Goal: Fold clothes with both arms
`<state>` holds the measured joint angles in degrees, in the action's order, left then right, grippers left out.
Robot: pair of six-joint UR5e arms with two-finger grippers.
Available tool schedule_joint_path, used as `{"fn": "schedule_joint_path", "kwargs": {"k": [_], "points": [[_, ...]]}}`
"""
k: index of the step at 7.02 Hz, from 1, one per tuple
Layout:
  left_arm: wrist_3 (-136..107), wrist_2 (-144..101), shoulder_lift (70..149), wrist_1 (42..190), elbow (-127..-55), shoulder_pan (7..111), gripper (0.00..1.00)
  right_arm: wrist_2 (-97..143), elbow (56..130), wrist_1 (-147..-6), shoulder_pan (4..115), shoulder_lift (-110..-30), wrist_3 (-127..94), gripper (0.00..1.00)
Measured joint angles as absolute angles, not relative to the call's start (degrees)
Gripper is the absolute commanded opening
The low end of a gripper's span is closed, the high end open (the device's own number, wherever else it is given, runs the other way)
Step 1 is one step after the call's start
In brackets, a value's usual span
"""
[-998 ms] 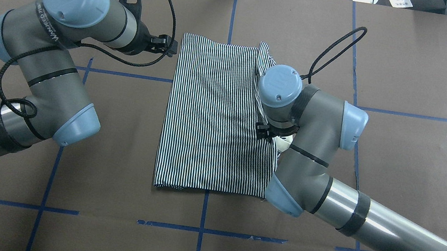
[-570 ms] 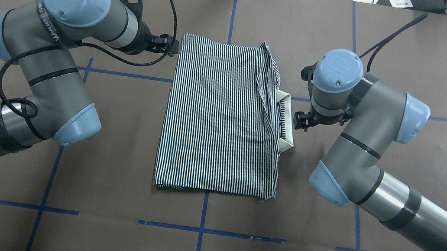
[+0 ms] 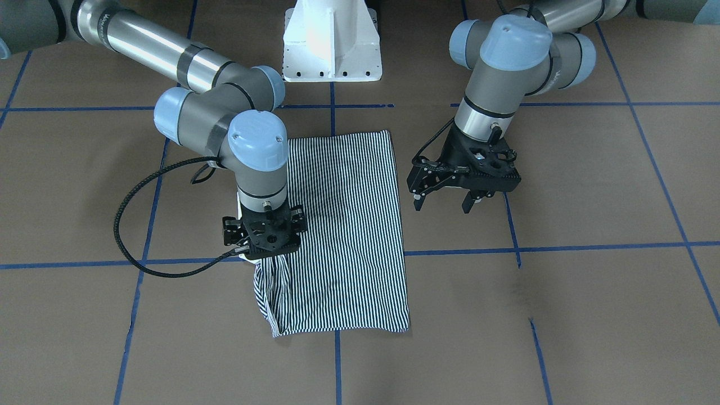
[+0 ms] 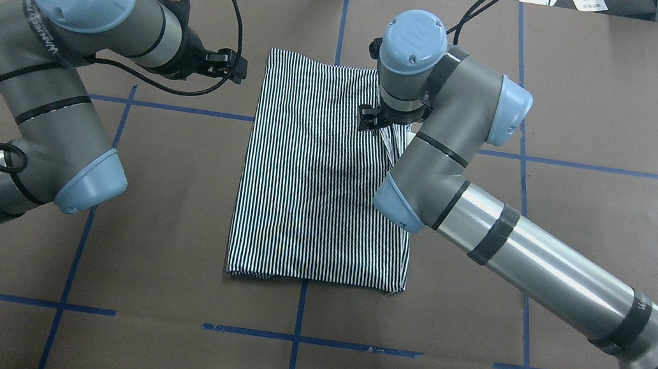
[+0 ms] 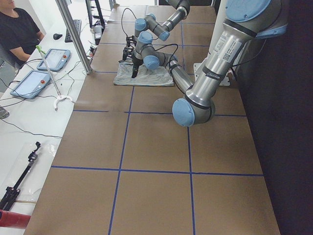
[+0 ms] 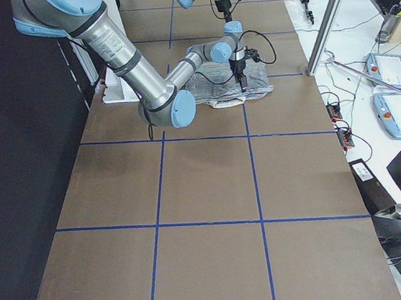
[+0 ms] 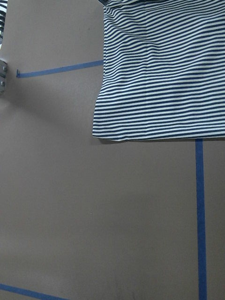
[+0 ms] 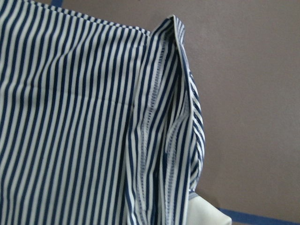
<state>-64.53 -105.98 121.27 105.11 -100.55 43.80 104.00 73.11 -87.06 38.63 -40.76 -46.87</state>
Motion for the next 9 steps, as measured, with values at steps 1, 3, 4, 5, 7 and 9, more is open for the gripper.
{"fn": "schedule_joint_path", "kwargs": {"k": [1, 3, 4, 5, 7, 9], "points": [[-64.5, -106.3, 120.2, 105.1, -102.0, 43.9, 1.0, 103.8, 70.0, -85.9, 38.3, -39.2, -46.9, 1.0], [-64.5, -106.6, 119.6, 105.1, -102.9, 43.9, 1.0, 103.2, 67.2, -85.5, 37.7, -38.9, -46.2, 1.0], [-64.5, -106.6, 119.6, 105.1, -103.0, 43.9, 1.0, 102.7, 66.4, -85.4, 37.8, -39.1, -44.9, 1.0], [-64.5, -106.6, 119.6, 105.1, -103.0, 43.9, 1.0, 102.2, 66.1, -85.4, 38.3, -39.4, -43.0, 1.0], [-64.5, -106.7, 119.9, 105.1, -103.0, 43.9, 1.0, 102.1, 66.0, -85.3, 40.4, -41.2, -38.6, 1.0], [-64.6, -106.7, 120.0, 105.1, -102.9, 43.8, 1.0, 102.7, 66.6, -85.1, 44.7, -44.1, -32.4, 1.0]]}}
